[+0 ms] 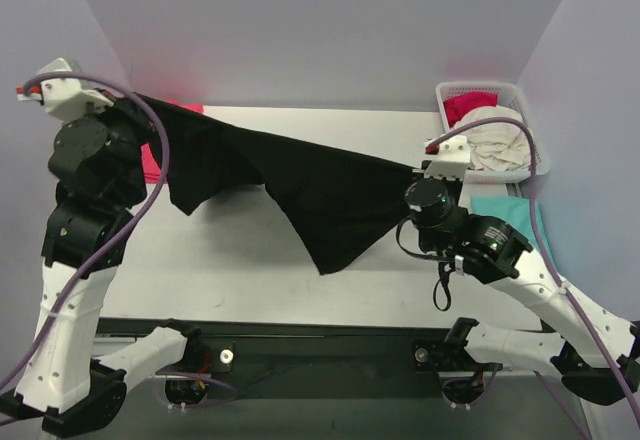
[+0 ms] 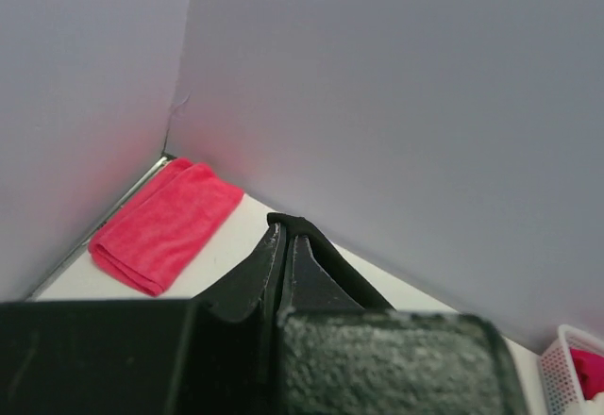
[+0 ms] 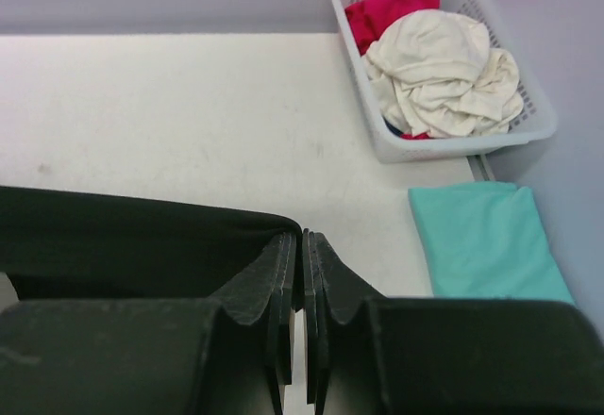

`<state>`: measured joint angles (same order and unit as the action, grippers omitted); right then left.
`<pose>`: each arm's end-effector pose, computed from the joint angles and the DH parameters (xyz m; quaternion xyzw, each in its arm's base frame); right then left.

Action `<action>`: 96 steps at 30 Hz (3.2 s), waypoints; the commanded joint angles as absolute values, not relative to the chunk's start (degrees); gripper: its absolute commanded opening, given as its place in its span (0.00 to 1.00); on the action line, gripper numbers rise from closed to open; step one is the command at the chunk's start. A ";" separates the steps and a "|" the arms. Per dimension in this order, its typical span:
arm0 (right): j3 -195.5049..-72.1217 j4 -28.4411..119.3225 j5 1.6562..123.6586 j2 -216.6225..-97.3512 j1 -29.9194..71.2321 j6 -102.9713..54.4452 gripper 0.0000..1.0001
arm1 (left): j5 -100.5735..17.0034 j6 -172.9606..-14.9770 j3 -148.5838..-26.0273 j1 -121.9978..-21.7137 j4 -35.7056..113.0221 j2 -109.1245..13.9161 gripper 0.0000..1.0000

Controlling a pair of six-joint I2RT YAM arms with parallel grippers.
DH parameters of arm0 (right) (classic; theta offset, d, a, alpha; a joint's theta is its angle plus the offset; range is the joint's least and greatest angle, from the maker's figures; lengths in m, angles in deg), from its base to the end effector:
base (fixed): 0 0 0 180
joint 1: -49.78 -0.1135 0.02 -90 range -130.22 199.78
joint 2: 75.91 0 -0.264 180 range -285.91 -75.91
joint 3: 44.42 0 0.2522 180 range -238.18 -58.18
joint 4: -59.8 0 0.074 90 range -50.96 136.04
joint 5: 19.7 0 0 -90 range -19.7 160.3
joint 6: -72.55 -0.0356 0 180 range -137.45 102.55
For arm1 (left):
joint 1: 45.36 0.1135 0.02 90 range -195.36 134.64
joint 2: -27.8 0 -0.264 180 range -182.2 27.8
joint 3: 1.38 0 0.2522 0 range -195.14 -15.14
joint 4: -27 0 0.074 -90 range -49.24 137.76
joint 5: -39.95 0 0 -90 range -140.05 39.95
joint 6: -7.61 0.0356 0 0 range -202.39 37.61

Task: Fold and stack the t-shirts
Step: Flatten out the tshirt

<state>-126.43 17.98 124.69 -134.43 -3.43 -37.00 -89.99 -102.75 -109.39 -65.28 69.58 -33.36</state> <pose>0.1450 0.1455 0.4094 0.0473 0.7677 0.0106 0.6390 0.1640 -0.0351 0.5363 -0.2528 0.6384 -0.0191 0.7268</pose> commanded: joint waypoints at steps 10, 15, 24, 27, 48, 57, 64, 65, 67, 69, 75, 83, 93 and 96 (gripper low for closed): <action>-134.38 25.55 125.49 -130.75 -1.72 -22.64 0.00 | -76.86 -104.45 -108.13 -64.78 65.99 -25.28 0.00; -136.56 30.65 121.48 -135.30 2.31 -18.94 0.00 | -74.83 -103.48 -109.26 -64.78 61.77 -30.19 0.00; -146.41 30.66 102.40 -146.11 23.84 -22.72 0.00 | -72.02 -97.78 -122.96 -64.69 56.76 -50.05 0.00; -150.63 30.66 96.42 -149.10 29.37 -24.30 0.00 | -72.11 -95.41 -133.03 -64.69 58.33 -57.26 0.00; -144.14 28.11 85.42 -128.92 32.73 -25.89 0.00 | -73.33 -93.73 -127.21 -64.78 60.37 -37.89 0.00; -145.54 26.70 84.10 -124.33 32.64 -25.36 0.00 | -74.57 -90.21 -128.95 -64.78 61.77 -34.69 0.00; -147.48 28.80 84.18 -130.82 32.73 -24.92 0.00 | -73.87 -90.12 -129.57 -64.78 59.05 -40.57 0.00; -147.56 29.24 84.27 -131.79 32.73 -24.75 0.00 | -73.52 -90.30 -129.57 -64.78 58.70 -43.01 0.00; -147.48 30.82 84.62 -135.30 32.73 -24.57 0.00 | -73.25 -90.65 -129.48 -64.78 57.46 -45.75 0.00; -147.30 32.66 84.71 -137.86 33.08 -24.48 0.00 | -73.16 -90.91 -129.74 -64.69 56.24 -50.49 0.00; -151.42 34.61 81.12 -149.28 37.30 -25.88 0.00 | -74.48 -90.65 -138.61 -64.26 57.72 -65.87 0.00; -160.21 34.70 73.47 -156.15 44.77 -29.04 0.00 | -74.57 -88.37 -167.33 -62.41 67.29 -83.01 0.00; -154.19 34.79 69.08 -149.04 47.32 -29.22 0.00 | -73.43 -88.10 -155.95 -62.84 63.35 -70.91 0.00; -142.88 34.79 68.02 -142.47 47.32 -30.36 0.00 | -74.13 -87.92 -145.95 -64.77 65.54 -65.03 0.00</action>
<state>-151.41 33.79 69.61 -147.94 46.76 -29.55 -73.20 -89.09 -151.84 -63.64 66.70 -70.65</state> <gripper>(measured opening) 0.053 0.029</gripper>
